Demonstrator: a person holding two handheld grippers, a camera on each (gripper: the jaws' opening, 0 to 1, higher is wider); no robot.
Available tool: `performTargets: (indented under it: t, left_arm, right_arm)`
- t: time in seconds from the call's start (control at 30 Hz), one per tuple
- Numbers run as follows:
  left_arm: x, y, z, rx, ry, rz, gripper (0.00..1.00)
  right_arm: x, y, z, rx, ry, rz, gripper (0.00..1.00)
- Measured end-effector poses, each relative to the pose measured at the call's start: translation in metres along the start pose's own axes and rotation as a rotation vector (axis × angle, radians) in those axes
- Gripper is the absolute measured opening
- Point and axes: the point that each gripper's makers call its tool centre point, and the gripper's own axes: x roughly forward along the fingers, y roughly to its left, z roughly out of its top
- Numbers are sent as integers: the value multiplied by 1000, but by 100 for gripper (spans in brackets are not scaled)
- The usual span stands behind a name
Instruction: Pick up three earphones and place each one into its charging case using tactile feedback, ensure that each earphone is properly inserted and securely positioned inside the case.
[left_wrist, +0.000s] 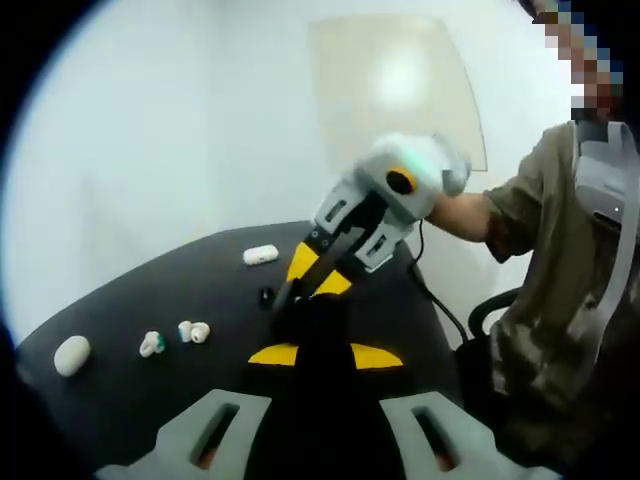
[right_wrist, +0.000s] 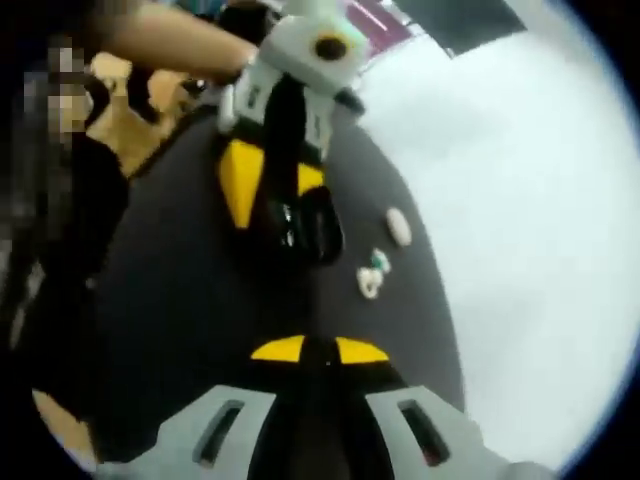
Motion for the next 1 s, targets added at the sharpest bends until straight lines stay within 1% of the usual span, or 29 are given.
performTargets:
  t: [0.03,0.07,0.1,0.13,0.17,0.2,0.27,0.3,0.33,0.37,0.43,0.5,0.57,0.6,0.63,0.7,0.8,0.83,0.9,0.97,1.0]
  left_arm:
    - [0,0,0,1,0,0,14]
    - [0,0,0,1,0,0,14]
    - [0,0,0,2,0,1,14]
    - [0,0,0,3,0,1,14]
    - [0,0,0,3,0,2,14]
    - [0,0,0,3,0,2,14]
    - [0,0,0,2,0,1,14]
    - [0,0,0,3,0,1,14]
    - [0,0,0,4,0,2,14]
    - [0,0,0,4,0,2,14]
    - [0,1,0,5,0,2,14]
    - [1,0,0,8,0,3,14]
    - [1,0,0,8,-1,2,14]
    - [1,0,0,8,-1,1,14]
    - [1,0,0,8,-1,1,14]
    - [1,-1,0,12,-1,2,14]
    - [1,-1,0,15,-1,2,14]
    - [1,-1,0,15,-1,1,14]
    - [1,-1,0,16,-1,1,14]
    - [1,-1,0,16,-1,1,14]
    - [1,-2,0,16,-1,1,14]
  right_arm:
    - [-2,-1,3,50,-26,13,14]
    - [-6,-8,4,117,-59,14,15]
    - [-8,-13,3,153,-74,10,15]
    - [-11,-25,-1,232,-106,-7,15]
    - [-12,-30,-6,264,-114,-3,15]
    - [-11,-38,-13,338,-132,5,15]
    - [-9,-47,-31,469,-157,45,15]
    - [-6,-51,-38,514,-182,65,15]
    - [-2,-49,-45,524,-204,113,16]
    - [0,-49,-46,524,-240,143,18]
    - [5,-47,-48,508,-282,193,18]
    - [11,-48,-52,535,-285,212,18]
    - [15,-49,-52,545,-303,231,18]
    - [17,-48,-49,533,-313,244,18]
    - [18,-46,-43,532,-344,265,18]
    - [22,-42,-38,542,-352,301,18]
    - [26,-37,-31,521,-361,330,18]
    - [26,-37,-25,525,-388,341,18]
    - [24,-37,-19,539,-406,342,17]
    - [23,-36,-11,524,-429,346,17]
    - [23,-35,-9,518,-427,347,16]
